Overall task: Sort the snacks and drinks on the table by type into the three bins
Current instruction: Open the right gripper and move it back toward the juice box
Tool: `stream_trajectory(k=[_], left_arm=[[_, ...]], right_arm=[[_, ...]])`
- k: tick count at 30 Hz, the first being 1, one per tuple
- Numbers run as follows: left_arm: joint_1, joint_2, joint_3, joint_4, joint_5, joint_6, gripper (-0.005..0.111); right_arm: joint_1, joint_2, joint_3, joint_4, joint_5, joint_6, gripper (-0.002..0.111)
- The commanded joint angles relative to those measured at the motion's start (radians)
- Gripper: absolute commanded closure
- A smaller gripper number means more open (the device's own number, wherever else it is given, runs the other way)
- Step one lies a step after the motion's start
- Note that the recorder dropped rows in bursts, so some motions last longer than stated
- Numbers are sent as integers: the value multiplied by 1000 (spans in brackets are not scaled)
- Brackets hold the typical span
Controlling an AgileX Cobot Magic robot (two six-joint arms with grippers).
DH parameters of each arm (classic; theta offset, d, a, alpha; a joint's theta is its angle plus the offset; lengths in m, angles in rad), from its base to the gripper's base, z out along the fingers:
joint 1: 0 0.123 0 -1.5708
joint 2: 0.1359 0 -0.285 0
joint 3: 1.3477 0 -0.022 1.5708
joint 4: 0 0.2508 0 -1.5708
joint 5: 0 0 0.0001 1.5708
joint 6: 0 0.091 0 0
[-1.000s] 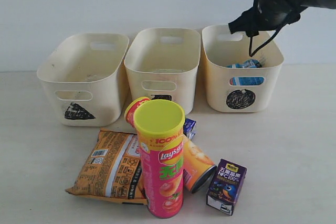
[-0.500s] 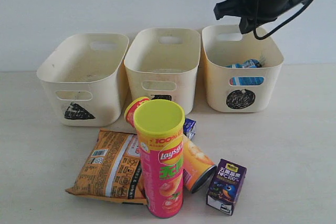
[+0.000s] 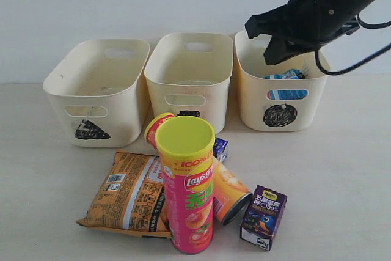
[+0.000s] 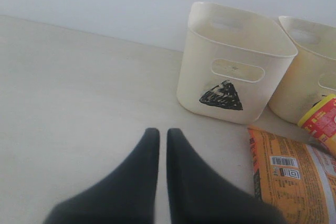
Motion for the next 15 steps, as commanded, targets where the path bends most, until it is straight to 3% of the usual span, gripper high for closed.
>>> stream_trajectory(k=[1, 8, 15], left_arm=[[3, -3, 4, -7, -6, -1, 102], [3, -3, 4, -7, -6, -1, 102], [3, -3, 4, -7, -6, -1, 102]], right_arm=[[0, -128, 173, 53, -160, -18, 108], [0, -294, 490, 143, -403, -14, 108], [0, -331, 617, 138, -238, -46, 108]])
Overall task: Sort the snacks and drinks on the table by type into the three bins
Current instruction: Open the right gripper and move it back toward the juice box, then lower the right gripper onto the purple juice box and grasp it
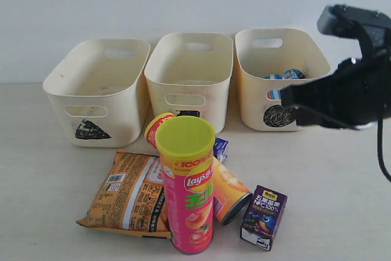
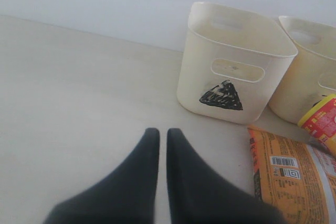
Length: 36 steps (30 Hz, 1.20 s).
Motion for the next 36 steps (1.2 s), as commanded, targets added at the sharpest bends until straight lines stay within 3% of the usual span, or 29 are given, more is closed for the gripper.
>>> stream_trajectory(k=[1, 5, 7, 9, 13, 14, 18, 23, 36], left_arm=[[3, -3, 4, -7, -6, -1, 102], [3, -3, 4, -7, -6, -1, 102], [3, -3, 4, -7, -6, -1, 102], [3, -3, 4, -7, -6, -1, 102], [3, -3, 4, -7, -6, -1, 102], [3, -3, 4, -7, -6, -1, 102], [3, -3, 4, -7, -6, -1, 102], [3, -3, 4, -7, -6, -1, 102], [3, -3, 4, -7, -6, -1, 102]], right_arm=[[0, -12, 32, -2, 134, -62, 108], [0, -12, 32, -3, 198, -143, 107], [0, -12, 32, -3, 215, -165, 100], [0, -10, 32, -3, 232, -167, 84], [5, 19, 32, 9, 289, -123, 34], [14, 31, 32, 9, 308, -118, 29], [81, 106, 32, -9, 326, -72, 30], [151, 215, 32, -193, 222, 229, 30], [193, 316, 32, -197, -78, 481, 30]])
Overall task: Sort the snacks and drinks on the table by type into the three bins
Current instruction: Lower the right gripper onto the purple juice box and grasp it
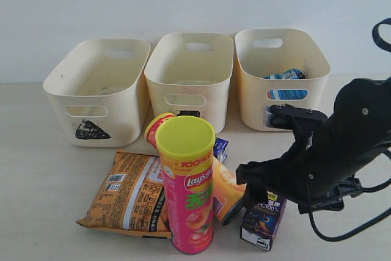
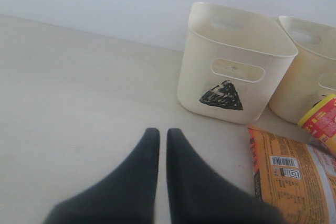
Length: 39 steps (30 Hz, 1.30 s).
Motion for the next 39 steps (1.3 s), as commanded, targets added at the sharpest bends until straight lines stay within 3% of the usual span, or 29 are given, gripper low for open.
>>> stream_trajectory(k=[1, 20, 39], left_arm=[[3, -3, 4, -7, -6, -1, 102], [3, -3, 4, -7, -6, -1, 102], [3, -3, 4, -7, -6, -1, 102]], right_arm=[[3, 2, 4, -12, -70, 45, 30], [3, 28, 26, -20, -39, 47, 30], [3, 173, 23, 33, -142, 52, 30]])
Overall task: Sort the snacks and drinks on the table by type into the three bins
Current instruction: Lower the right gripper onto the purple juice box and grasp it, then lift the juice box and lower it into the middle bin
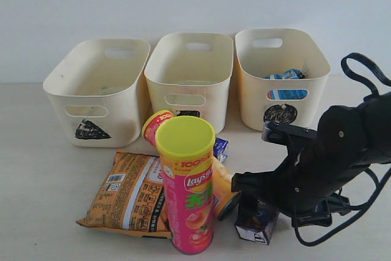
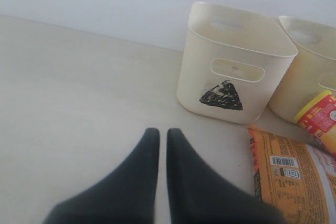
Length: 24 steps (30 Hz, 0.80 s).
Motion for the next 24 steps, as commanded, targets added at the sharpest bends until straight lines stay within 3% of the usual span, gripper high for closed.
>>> stream_trajectory(k=[1, 4, 6, 12, 24], left_arm=[[3, -3, 4, -7, -6, -1, 102], [3, -3, 4, -7, -6, -1, 102], [3, -3, 4, -7, -6, -1, 102], [3, -3, 4, -7, -6, -1, 102], [3, -3, 4, -7, -6, -1, 102]], right_arm=[[3, 49, 2, -3, -14, -2, 30], [3, 63, 2, -3, -16, -13, 32], [3, 65, 2, -3, -18, -25, 41], [3, 65, 2, -3, 3, -40, 106], [0, -62, 2, -96, 57, -77, 107]])
